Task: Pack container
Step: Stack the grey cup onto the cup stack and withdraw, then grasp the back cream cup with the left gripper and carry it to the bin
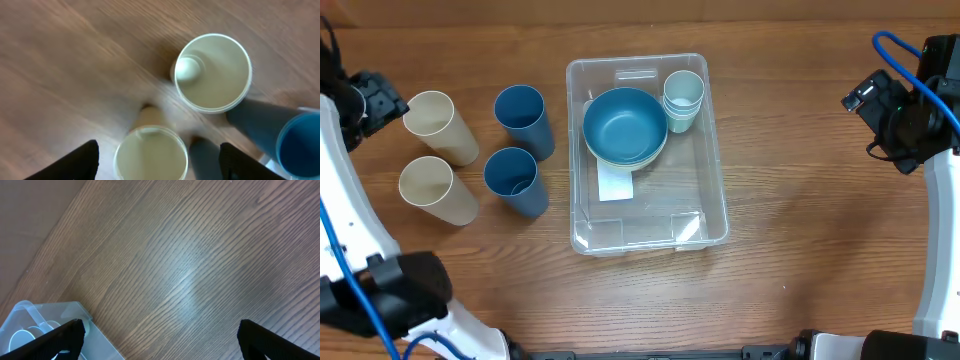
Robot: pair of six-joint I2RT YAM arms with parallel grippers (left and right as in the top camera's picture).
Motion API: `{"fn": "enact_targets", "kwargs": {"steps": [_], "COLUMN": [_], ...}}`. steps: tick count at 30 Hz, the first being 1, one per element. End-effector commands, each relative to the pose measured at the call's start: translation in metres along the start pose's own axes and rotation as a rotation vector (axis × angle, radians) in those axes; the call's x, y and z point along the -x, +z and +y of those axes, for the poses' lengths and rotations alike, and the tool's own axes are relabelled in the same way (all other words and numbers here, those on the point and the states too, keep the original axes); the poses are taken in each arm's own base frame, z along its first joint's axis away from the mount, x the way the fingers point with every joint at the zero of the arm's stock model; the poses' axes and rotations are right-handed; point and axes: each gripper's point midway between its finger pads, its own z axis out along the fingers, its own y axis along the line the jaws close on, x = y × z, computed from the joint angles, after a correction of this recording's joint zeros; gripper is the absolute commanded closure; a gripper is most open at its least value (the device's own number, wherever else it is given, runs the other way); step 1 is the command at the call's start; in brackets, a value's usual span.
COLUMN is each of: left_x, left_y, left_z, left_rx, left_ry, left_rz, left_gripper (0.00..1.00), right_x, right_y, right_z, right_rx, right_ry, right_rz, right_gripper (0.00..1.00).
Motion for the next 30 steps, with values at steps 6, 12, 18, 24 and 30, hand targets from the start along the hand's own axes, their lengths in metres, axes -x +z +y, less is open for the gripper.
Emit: {"fn": "enact_targets", "kwargs": {"steps": [6, 12, 18, 24, 30], "left_x": [0.002, -0.003, 0.021, 0.025, -0.111], "left_y": [0.109, 0.153, 0.105, -0.059, -0.166], "left_z": [-0.013, -0.010, -0.018, -0.067, -0.192], "left_rx": [-0.047, -0.016, -0.036, -0.175, -0.429], "left_ry": [0.084, 0.083, 0.093, 0.198, 0.627], "left_rz": [0.178, 0.244, 0.127, -0.196, -0.262], "left_gripper": [0.40, 0.75, 0.96, 0.96, 0.96], "right_x": [0.002, 0.002, 0.002, 0.002, 0.002], "right_y": [-0.004, -0.004, -0.004, -0.004, -0.004], "right_z": [0.001, 0.001, 0.001, 0.001, 0.001], "right_rx": [0.007, 0.007, 0.007, 0.007, 0.007], "right_ry": [0.002, 0.002, 0.002, 0.002, 0.002], "right_rz": [-0.013, -0.013, -0.013, -0.013, -0.013], "right_gripper": [0.00, 0.00, 0.00, 0.00, 0.00]}}
